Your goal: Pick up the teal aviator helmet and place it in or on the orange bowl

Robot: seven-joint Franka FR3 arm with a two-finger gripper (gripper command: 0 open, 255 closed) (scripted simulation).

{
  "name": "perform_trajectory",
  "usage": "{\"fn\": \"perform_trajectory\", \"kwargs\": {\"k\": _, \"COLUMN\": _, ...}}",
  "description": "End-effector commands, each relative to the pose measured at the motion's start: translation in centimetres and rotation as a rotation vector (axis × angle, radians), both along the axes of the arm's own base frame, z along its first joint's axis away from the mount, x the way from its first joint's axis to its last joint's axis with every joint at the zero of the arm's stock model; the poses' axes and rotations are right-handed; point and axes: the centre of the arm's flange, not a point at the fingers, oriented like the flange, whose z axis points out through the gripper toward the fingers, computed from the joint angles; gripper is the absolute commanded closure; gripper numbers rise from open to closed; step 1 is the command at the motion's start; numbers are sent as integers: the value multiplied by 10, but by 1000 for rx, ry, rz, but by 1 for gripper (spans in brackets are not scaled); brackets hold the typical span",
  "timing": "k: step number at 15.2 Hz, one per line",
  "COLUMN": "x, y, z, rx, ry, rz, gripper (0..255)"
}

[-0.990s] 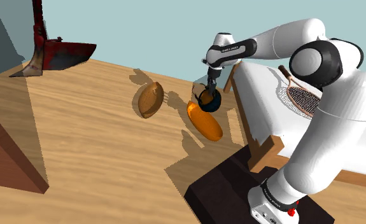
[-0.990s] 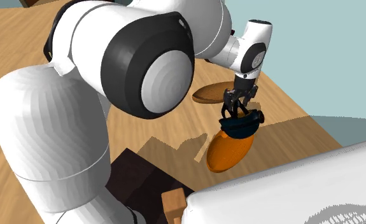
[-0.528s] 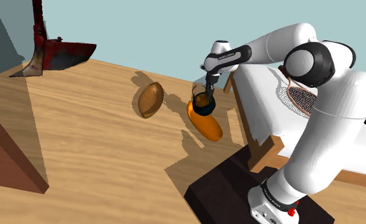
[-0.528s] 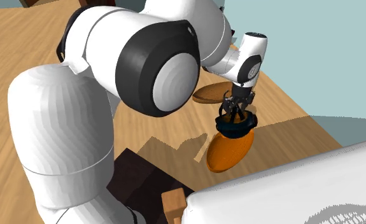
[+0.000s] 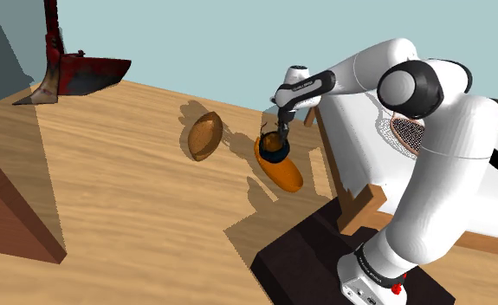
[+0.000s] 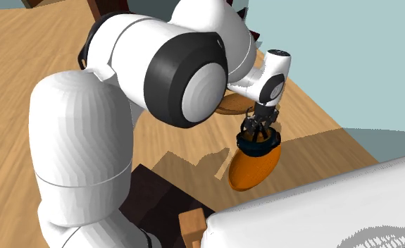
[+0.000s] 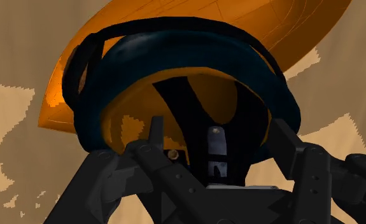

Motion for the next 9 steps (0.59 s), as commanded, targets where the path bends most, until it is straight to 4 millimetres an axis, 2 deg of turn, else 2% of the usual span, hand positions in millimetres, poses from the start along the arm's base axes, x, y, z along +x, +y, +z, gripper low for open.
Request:
{"fn": "perform_trajectory", "kwargs": {"k": 1, "x": 2, "y": 0, "z": -10, "rx": -1, "ry": -4, "rz": 0, "gripper": 255}}
{"fn": "perform_trajectory", "kwargs": {"k": 4, "x": 2, "y": 0, "z": -25, "rx": -1, "ry": -4, "rz": 0, "gripper": 255}}
{"fn": "perform_trajectory", "kwargs": {"k": 9, "x": 2, "y": 0, "z": -25, "rx": -1, "ry": -4, "rz": 0, "gripper": 255}}
